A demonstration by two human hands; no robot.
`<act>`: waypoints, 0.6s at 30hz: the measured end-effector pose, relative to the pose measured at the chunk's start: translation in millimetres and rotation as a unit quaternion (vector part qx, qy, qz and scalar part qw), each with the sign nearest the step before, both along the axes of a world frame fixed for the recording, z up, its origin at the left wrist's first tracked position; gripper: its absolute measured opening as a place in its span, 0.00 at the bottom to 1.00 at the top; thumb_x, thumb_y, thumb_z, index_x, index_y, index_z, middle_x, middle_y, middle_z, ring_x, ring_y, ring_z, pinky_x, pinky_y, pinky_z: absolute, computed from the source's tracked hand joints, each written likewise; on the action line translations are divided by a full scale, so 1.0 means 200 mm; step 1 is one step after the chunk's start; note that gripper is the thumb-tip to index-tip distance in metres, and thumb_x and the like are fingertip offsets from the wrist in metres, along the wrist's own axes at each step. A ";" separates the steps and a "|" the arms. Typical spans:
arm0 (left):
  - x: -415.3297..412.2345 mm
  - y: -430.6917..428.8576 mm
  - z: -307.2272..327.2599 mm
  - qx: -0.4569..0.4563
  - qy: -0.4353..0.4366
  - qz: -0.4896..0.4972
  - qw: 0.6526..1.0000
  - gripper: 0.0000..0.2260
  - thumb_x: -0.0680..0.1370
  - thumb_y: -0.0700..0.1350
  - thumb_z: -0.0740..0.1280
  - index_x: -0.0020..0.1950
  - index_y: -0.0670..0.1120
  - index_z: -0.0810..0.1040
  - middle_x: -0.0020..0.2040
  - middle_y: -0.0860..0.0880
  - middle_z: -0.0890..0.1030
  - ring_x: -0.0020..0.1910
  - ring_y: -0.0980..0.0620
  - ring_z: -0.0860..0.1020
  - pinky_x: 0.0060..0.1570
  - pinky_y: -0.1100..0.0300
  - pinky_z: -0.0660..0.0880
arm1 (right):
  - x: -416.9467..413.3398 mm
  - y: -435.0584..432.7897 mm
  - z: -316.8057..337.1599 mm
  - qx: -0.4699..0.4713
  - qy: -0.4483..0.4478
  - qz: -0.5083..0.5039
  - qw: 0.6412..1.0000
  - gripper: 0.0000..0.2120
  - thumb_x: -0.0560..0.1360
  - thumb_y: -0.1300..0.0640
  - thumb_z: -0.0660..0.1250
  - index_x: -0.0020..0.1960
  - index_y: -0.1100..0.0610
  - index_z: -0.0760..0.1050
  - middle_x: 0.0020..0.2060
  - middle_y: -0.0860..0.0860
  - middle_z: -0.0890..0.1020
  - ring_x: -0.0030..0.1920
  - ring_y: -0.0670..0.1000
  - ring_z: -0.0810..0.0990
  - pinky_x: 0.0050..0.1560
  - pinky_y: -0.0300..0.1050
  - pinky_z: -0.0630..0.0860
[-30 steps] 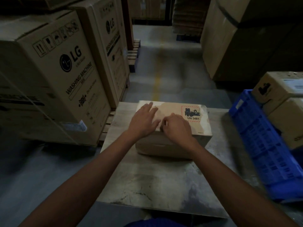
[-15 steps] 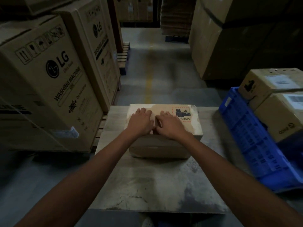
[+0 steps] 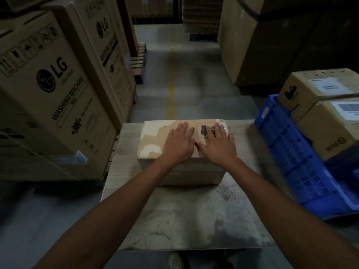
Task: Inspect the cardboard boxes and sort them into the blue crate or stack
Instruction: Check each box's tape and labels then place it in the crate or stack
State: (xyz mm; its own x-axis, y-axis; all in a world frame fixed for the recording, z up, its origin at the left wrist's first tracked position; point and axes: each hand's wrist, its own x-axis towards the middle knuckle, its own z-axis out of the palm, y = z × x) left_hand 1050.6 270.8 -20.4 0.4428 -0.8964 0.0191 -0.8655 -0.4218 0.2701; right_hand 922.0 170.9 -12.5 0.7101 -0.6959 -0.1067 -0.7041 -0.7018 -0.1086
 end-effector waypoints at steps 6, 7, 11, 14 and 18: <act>0.01 0.05 0.04 -0.032 0.034 -0.035 0.998 0.21 0.84 0.50 0.58 0.77 0.51 0.65 0.81 0.45 0.58 0.80 0.46 0.55 0.77 0.43 0.48 | 0.01 0.02 0.09 0.027 0.016 0.014 0.999 0.33 0.83 0.39 0.52 0.82 0.53 0.52 0.82 0.58 0.50 0.82 0.57 0.45 0.78 0.65 0.47; 0.00 0.07 0.05 -0.053 0.034 -0.049 0.997 0.21 0.84 0.49 0.60 0.77 0.51 0.67 0.80 0.46 0.59 0.80 0.46 0.55 0.76 0.41 0.47 | 0.00 0.06 0.11 0.015 -0.002 0.016 1.000 0.30 0.83 0.42 0.53 0.81 0.53 0.55 0.81 0.57 0.53 0.82 0.56 0.48 0.78 0.65 0.49; -0.12 0.17 0.05 -0.113 -0.017 -0.063 0.992 0.18 0.83 0.46 0.61 0.72 0.47 0.73 0.77 0.44 0.67 0.78 0.44 0.62 0.76 0.40 0.50 | -0.09 0.28 0.06 -0.003 -0.106 -0.012 0.994 0.25 0.83 0.46 0.53 0.77 0.55 0.65 0.77 0.55 0.67 0.77 0.55 0.65 0.74 0.55 0.63; -0.19 0.21 -0.03 -0.077 0.001 -0.056 0.995 0.18 0.84 0.47 0.57 0.74 0.47 0.71 0.76 0.45 0.69 0.77 0.46 0.63 0.77 0.46 0.54 | -0.13 0.36 -0.05 -0.009 -0.094 -0.003 0.996 0.32 0.82 0.44 0.39 0.76 0.58 0.67 0.76 0.58 0.68 0.78 0.58 0.62 0.78 0.55 0.58; -0.17 0.19 0.00 -0.085 0.013 -0.048 0.995 0.17 0.85 0.47 0.57 0.72 0.47 0.74 0.75 0.45 0.71 0.76 0.46 0.66 0.75 0.47 0.57 | -0.10 0.31 -0.04 -0.011 -0.094 0.004 0.996 0.24 0.85 0.47 0.50 0.74 0.58 0.69 0.75 0.59 0.69 0.77 0.57 0.64 0.76 0.54 0.59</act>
State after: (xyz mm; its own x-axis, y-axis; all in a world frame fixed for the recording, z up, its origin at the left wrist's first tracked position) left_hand 1016.5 308.2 -20.2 0.3581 -0.9193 0.1631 -0.8912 -0.2845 0.3532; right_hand 902.7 233.1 -19.8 0.7212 -0.6914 0.0440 -0.6676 -0.7105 -0.2223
